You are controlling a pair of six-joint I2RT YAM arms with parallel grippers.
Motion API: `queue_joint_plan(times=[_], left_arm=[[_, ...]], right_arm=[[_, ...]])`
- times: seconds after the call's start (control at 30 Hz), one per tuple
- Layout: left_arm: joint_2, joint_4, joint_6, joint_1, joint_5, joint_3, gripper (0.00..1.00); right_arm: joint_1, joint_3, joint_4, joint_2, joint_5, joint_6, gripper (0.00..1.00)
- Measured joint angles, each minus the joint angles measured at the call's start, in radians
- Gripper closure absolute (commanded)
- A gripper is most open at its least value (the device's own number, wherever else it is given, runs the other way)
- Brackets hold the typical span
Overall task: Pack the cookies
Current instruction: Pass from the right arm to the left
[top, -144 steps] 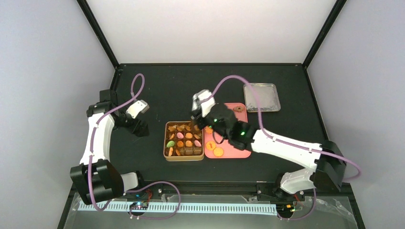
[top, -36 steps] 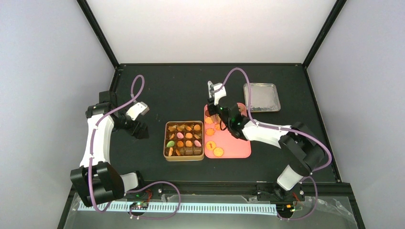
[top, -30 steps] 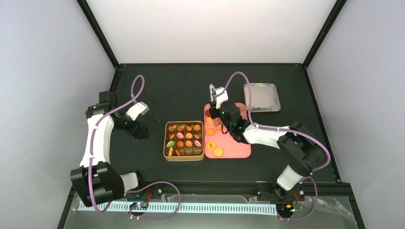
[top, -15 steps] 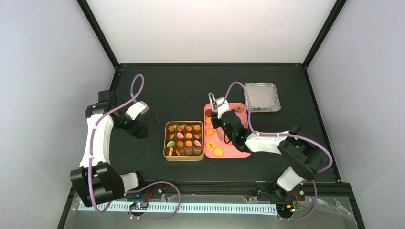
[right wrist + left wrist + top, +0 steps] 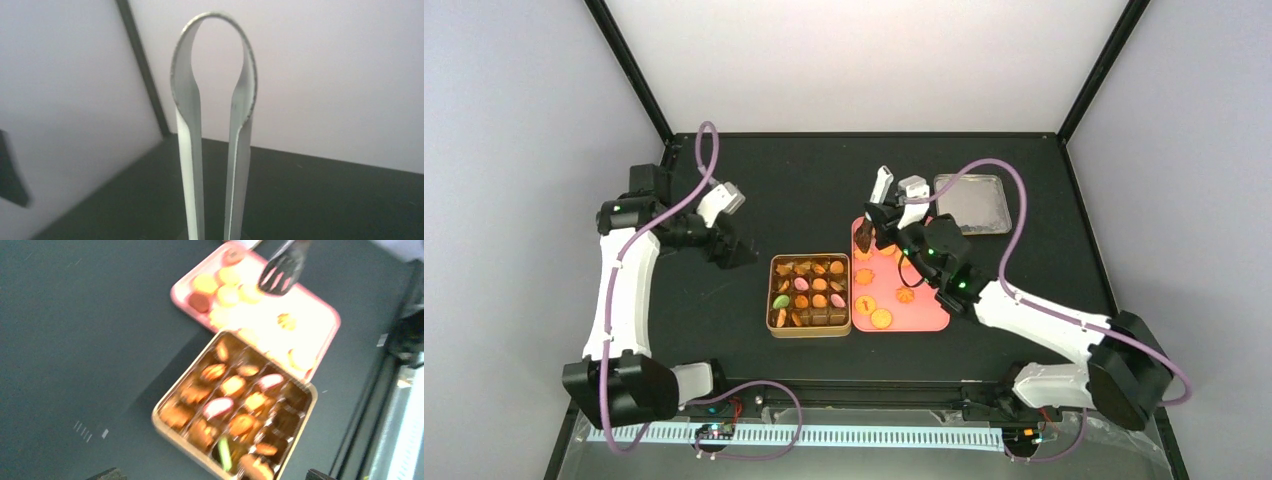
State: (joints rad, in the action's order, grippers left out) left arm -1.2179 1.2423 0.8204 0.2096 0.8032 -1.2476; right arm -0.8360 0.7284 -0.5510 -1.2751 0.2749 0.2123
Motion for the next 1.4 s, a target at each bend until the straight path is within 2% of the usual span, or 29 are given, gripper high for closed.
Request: queue_joint_plan(times=[0.1,0.37,0.5,0.73,0.93,1.07,1.17,1.3,1.4], left_arm=[[-0.006,-0.004,-0.029,-0.111,0.08,-0.04,0.02],[-0.007,-0.024,-0.091,-0.357,0.189,-0.101,0.02],[0.001,-0.027,-0.1,-0.43,0.215,-0.108,0.03],[0.019,-0.019,-0.098,-0.491,0.238,-0.107,0.09],[0.02,-0.009,-0.093,-0.513,0.246,-0.092,0.22],[0.02,-0.008,-0.092,-0.528,0.262,-0.057,0.36],[0.02,-0.008,-0.095,-0.542,0.271,-0.029,0.42],[0.019,-0.008,-0.097,-0.55,0.276,-0.023,0.58],[0.019,-0.013,-0.109,-0.552,0.276,-0.018,0.6]], right_arm=[[0.0,0.001,-0.007,0.064,-0.09,0.045,0.77],[-0.001,0.066,-0.041,0.117,-0.396,0.156,0.77],[-0.005,0.068,-0.085,0.116,-0.513,0.212,0.76],[-0.012,0.084,-0.146,0.078,-0.672,0.288,0.67],[-0.021,0.085,-0.171,0.059,-0.706,0.311,0.66],[-0.031,0.085,-0.176,0.056,-0.704,0.309,0.66],[-0.048,0.092,-0.167,0.054,-0.698,0.286,0.66],[-0.081,0.112,-0.143,0.05,-0.674,0.237,0.67],[-0.099,0.122,-0.128,0.051,-0.647,0.202,0.68]])
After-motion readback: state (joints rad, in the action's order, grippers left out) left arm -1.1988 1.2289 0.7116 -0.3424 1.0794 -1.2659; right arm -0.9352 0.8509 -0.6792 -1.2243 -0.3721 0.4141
